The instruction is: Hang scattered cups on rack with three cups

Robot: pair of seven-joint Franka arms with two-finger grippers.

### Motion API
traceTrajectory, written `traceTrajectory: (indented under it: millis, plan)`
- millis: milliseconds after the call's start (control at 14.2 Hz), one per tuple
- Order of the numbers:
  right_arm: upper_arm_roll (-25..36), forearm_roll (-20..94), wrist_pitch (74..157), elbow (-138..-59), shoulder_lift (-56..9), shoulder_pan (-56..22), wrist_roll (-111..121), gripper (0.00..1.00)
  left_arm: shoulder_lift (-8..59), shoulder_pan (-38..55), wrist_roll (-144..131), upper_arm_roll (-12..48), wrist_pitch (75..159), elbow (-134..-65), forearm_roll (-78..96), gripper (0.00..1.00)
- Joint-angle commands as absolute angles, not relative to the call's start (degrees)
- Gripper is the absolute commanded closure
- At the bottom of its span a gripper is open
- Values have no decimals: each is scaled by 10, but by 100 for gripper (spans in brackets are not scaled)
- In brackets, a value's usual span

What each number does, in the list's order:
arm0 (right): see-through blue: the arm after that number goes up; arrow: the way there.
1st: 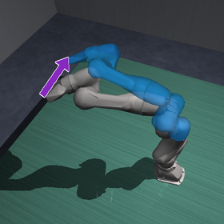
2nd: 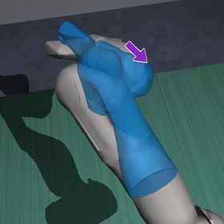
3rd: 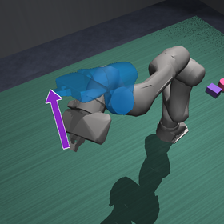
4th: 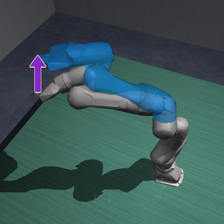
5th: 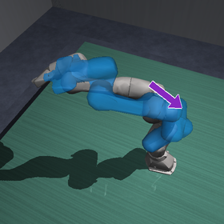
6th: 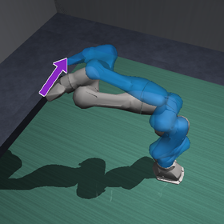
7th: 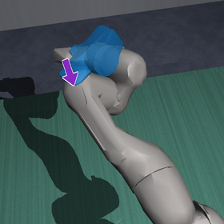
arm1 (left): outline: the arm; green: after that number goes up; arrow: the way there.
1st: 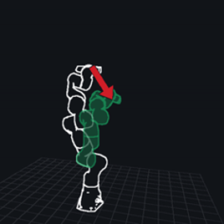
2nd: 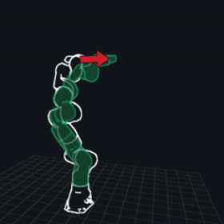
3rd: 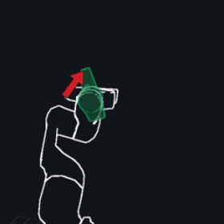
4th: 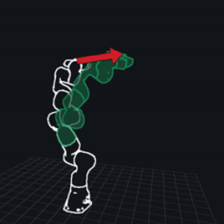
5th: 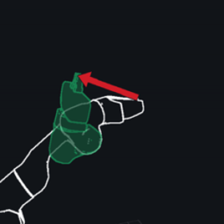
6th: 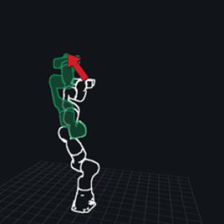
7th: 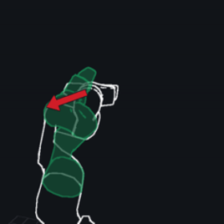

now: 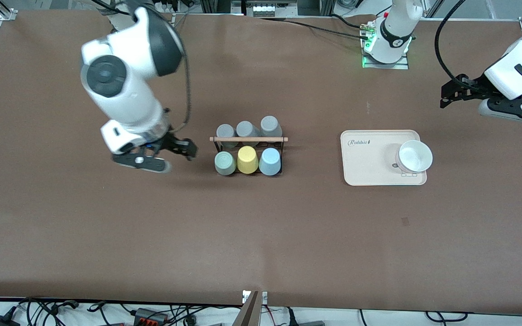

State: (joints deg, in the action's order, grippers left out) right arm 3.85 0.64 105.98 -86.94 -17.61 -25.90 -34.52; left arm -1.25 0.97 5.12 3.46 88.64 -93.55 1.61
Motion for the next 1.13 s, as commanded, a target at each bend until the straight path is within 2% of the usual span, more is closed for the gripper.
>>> traceTrajectory:
  millis: [0,212,494,846,1058]
  plan:
    - [30,4,998,-848,-156,-188,-277,0,-15,4,63,36,888,-934,19,0]
    - [23,1,941,-829,-135,-89,-177,0,-15,4,63,36,888,-934,20,0]
    - [23,-10,922,-844,-89,19,-7,0,-14,3,65,35,882,-934,20,0]
    - [21,-53,921,-859,-62,35,21,0,-14,3,65,34,880,-934,20,0]
    - [-5,-49,903,-874,-48,36,9,0,-14,3,65,33,880,-934,20,0]
